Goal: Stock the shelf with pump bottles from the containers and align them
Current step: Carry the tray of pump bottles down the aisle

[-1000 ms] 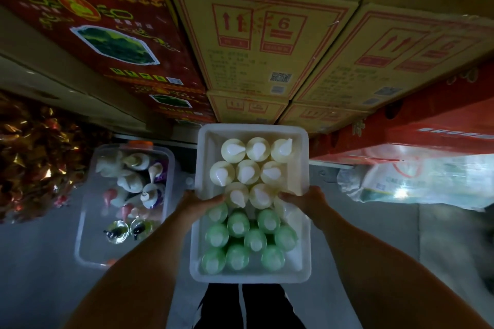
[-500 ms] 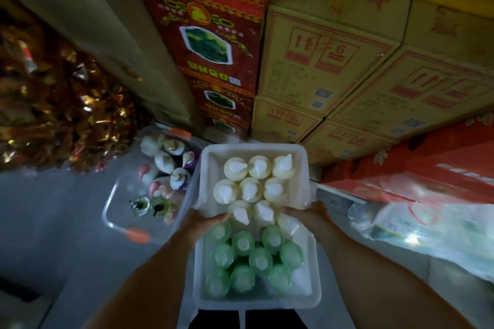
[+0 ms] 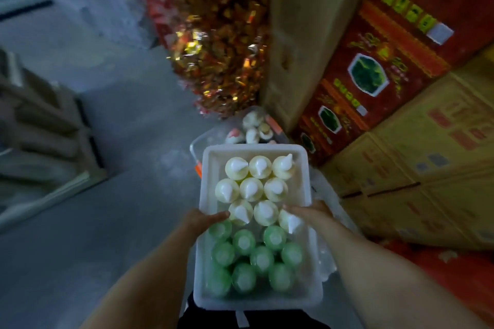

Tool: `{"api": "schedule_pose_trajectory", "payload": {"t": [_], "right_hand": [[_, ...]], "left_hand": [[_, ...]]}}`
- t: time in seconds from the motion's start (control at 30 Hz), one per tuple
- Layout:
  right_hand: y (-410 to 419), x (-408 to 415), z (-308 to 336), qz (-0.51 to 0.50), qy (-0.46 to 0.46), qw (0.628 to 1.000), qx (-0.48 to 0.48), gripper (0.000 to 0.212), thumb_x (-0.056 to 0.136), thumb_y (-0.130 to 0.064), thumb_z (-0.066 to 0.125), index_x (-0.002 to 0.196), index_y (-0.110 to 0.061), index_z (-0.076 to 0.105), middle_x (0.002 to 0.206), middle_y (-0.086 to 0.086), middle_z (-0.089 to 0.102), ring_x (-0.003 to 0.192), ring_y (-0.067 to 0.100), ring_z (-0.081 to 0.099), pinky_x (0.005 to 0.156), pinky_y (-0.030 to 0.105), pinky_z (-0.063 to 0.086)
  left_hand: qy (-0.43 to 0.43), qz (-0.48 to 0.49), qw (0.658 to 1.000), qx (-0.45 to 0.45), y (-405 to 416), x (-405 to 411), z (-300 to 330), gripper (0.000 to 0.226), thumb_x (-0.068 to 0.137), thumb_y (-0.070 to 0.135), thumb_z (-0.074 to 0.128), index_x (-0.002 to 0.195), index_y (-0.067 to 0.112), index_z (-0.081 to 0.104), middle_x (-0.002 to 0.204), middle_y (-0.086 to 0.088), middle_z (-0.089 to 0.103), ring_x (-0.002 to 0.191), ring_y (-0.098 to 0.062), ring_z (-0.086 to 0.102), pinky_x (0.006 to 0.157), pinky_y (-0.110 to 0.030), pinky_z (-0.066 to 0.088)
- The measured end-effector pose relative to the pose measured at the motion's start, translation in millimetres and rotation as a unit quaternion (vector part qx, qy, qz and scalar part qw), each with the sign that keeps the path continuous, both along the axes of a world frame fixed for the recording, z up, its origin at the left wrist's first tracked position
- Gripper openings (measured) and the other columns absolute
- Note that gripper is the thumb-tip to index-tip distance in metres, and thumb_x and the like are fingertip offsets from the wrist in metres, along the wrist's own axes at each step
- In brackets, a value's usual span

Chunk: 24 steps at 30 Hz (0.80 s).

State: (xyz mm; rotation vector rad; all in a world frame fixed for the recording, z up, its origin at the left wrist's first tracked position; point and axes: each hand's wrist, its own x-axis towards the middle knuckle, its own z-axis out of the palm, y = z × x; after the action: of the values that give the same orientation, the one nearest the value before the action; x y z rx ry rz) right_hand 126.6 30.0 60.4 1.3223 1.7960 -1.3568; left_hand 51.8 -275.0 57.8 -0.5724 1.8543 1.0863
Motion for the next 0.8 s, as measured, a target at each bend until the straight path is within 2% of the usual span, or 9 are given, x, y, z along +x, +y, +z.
{"api": "schedule_pose_trajectory", "payload": {"t": [0.13, 0.3, 0.4, 0.47, 0.5, 0.57, 0.7, 0.73, 0.8], "right_hand": [[-54, -34, 14, 0.091, 0.018, 0.996, 0.003, 0.101, 0.034, -0.054, 0.097, 0.119, -0.008, 0.066, 0.114, 0.008, 0.072, 0.099, 0.022, 0.07, 0.091, 0.037, 0.058], [-146, -73, 27, 0.203, 0.016, 0.979, 0.014, 0.095, 0.053, -0.043, 0.097, 0.128, 0.001, 0.059, 0.123, 0.013, 0.067, 0.108, 0.026, 0.067, 0.089, 0.035, 0.057], [-213, -90, 28, 0.252, 0.035, 0.967, 0.002, 0.074, 0.063, -0.03, 0.095, 0.124, -0.001, 0.064, 0.109, 0.008, 0.07, 0.087, 0.017, 0.069, 0.068, 0.021, 0.058], [-260, -96, 30, 0.291, 0.03, 0.956, 0.002, 0.076, 0.063, -0.033, 0.095, 0.124, -0.002, 0.063, 0.115, 0.01, 0.069, 0.097, 0.021, 0.069, 0.081, 0.03, 0.06], [-285, -99, 32, 0.308, 0.023, 0.951, 0.003, 0.077, 0.061, -0.036, 0.096, 0.123, -0.002, 0.065, 0.118, 0.013, 0.069, 0.103, 0.026, 0.069, 0.09, 0.038, 0.058], [-331, -104, 38, 0.333, 0.016, 0.943, 0.002, 0.078, 0.055, -0.04, 0.097, 0.118, -0.004, 0.068, 0.117, 0.015, 0.07, 0.104, 0.028, 0.069, 0.094, 0.045, 0.057], [-430, -122, 40, 0.418, 0.014, 0.908, 0.008, 0.088, 0.052, -0.053, 0.095, 0.119, -0.006, 0.063, 0.112, 0.004, 0.067, 0.081, 0.015, 0.066, 0.066, 0.029, 0.055], [-454, -127, 40, 0.433, 0.014, 0.901, 0.009, 0.093, 0.052, -0.053, 0.095, 0.124, -0.004, 0.061, 0.115, 0.006, 0.066, 0.082, 0.016, 0.065, 0.065, 0.027, 0.054], [-504, -136, 41, 0.463, 0.019, 0.886, 0.008, 0.105, 0.05, -0.055, 0.095, 0.132, 0.0, 0.057, 0.126, 0.013, 0.065, 0.103, 0.025, 0.066, 0.084, 0.034, 0.057]], "left_hand": [[-0.002, 0.084, 0.996, 0.014, -62, 23, 12, 0.109, 0.028, 0.063, 0.092, 0.118, 0.007, 0.065, 0.108, -0.011, 0.072, 0.097, -0.028, 0.069, 0.09, -0.044, 0.057], [-0.004, 0.212, 0.977, 0.028, -150, 55, 19, 0.121, 0.019, 0.06, 0.094, 0.121, 0.005, 0.062, 0.112, -0.014, 0.07, 0.099, -0.03, 0.068, 0.091, -0.046, 0.056], [-0.005, 0.279, 0.96, 0.038, -209, 73, 18, 0.127, 0.013, 0.06, 0.094, 0.122, 0.004, 0.059, 0.111, -0.013, 0.069, 0.098, -0.029, 0.068, 0.089, -0.047, 0.057], [-0.004, 0.321, 0.946, 0.044, -248, 84, 16, 0.131, 0.009, 0.063, 0.093, 0.121, 0.003, 0.06, 0.108, -0.012, 0.07, 0.096, -0.028, 0.068, 0.086, -0.045, 0.058], [-0.005, 0.338, 0.94, 0.043, -269, 90, 17, 0.133, 0.009, 0.064, 0.092, 0.122, 0.003, 0.059, 0.109, -0.013, 0.069, 0.096, -0.028, 0.068, 0.084, -0.043, 0.058], [-0.007, 0.364, 0.93, 0.038, -307, 101, 19, 0.135, 0.015, 0.066, 0.091, 0.128, 0.001, 0.055, 0.119, -0.016, 0.066, 0.101, -0.03, 0.066, 0.084, -0.041, 0.057], [-0.005, 0.413, 0.91, 0.03, -387, 116, 22, 0.131, 0.029, 0.065, 0.092, 0.135, 0.001, 0.05, 0.128, -0.018, 0.061, 0.108, -0.032, 0.063, 0.091, -0.043, 0.055], [-0.003, 0.423, 0.906, 0.025, -406, 120, 23, 0.127, 0.034, 0.065, 0.092, 0.136, 0.001, 0.05, 0.129, -0.017, 0.061, 0.109, -0.031, 0.063, 0.09, -0.041, 0.055], [-0.002, 0.45, 0.893, 0.016, -443, 128, 27, 0.122, 0.041, 0.065, 0.091, 0.137, 0.001, 0.048, 0.133, -0.017, 0.058, 0.114, -0.032, 0.06, 0.086, -0.036, 0.051]]}}
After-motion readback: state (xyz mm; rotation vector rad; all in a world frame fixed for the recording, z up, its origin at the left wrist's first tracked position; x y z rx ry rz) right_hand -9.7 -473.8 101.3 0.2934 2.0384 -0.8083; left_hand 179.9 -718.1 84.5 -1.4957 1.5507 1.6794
